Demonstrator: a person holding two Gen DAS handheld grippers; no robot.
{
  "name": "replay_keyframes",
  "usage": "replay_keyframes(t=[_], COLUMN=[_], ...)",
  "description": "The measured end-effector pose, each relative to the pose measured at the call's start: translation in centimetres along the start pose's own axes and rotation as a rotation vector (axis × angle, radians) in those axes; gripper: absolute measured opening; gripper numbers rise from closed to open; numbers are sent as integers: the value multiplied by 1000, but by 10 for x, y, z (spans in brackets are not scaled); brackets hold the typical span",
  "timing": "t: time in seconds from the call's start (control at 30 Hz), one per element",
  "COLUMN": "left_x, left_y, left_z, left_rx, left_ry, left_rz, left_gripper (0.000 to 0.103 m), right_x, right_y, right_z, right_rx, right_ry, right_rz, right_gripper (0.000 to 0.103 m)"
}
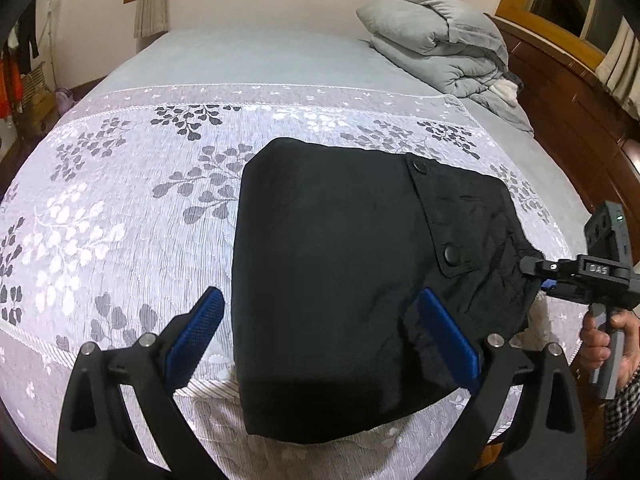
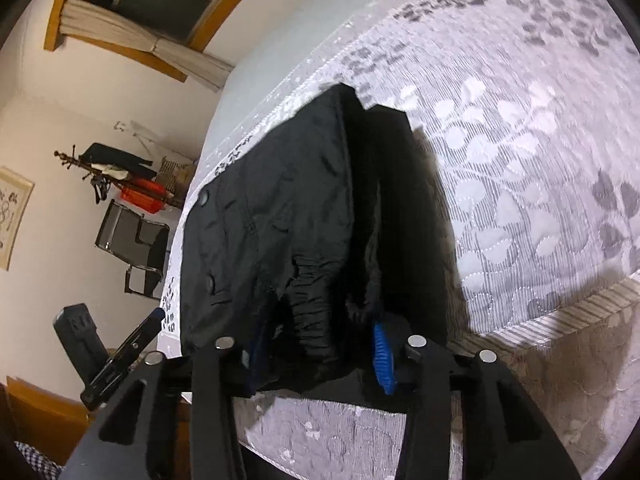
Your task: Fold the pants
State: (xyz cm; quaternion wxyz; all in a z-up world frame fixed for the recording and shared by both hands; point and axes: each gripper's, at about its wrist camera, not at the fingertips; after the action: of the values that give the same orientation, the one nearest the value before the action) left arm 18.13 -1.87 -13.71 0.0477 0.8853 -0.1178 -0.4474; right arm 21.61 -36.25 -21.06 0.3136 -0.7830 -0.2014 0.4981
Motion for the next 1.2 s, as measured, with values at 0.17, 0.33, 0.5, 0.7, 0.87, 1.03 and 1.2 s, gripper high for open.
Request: replay_keyframes(t=[0.17, 0.33, 0.5, 0.7, 0.87, 1.03, 1.2], left_x=[6, 14, 23, 30, 37, 44, 46], left_y=[-6, -20, -32, -36, -37, -37, -42], left_z=[1, 6, 11, 16, 17, 19, 21], left_rx=[-30, -74, -122, -141, -152, -159, -184], left_ry=[-25, -51, -79, -90, -89, -92, -99], left_rz=[-7, -17, -17, 2, 20, 29, 67], left_gripper=[98, 98, 98, 98, 99, 101, 101], right_x=[-11, -16, -7, 7, 15, 20, 20], right_y=[-13, -18, -11, 9, 16, 23, 25], right_z=[1, 2, 3, 5, 3, 0, 0], right_rx=[-32, -42, -23, 26, 18, 28, 17], right_ry=[8, 10, -2, -20, -25, -39, -39], right_rz=[13, 11, 26, 26, 27, 15, -3], right_gripper=[41, 41, 41, 41, 41, 41, 42])
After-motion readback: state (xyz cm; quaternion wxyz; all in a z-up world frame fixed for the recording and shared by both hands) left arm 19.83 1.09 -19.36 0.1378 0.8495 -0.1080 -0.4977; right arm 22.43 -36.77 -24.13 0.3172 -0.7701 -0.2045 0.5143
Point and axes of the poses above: each gripper's, at about its wrist camera, not at the fingertips, and x roughly the way its jaws point, y to its right, z to its underside, and after that the axes turned 1 degree about -y, right-handed
